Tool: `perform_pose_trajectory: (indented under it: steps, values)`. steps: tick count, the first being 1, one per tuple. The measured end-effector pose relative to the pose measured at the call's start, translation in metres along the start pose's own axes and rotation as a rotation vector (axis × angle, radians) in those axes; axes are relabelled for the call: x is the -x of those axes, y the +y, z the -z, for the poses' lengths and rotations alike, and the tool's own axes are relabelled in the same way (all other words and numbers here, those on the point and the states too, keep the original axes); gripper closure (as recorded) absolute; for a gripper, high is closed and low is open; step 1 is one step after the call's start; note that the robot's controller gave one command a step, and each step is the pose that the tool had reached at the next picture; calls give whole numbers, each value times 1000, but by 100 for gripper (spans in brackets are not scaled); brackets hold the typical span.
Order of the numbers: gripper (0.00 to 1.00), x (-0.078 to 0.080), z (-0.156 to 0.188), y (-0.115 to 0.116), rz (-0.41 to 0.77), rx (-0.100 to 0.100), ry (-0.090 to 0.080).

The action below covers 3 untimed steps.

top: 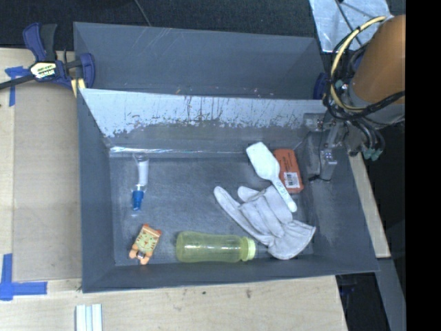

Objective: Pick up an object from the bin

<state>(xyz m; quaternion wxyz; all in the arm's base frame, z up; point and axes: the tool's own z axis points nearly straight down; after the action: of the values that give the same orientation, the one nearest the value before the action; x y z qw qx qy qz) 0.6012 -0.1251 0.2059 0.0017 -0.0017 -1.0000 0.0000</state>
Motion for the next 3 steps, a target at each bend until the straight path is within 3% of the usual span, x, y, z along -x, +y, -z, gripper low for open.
perform_pose_trajectory:
  steps: [1,2,3]
  values:
    - [0,1,5,1,3,-1,-8]
    - [0,-31,-48,-9,115,-2,-9]
    - [0,-72,-56,-10,391,-1,-4]
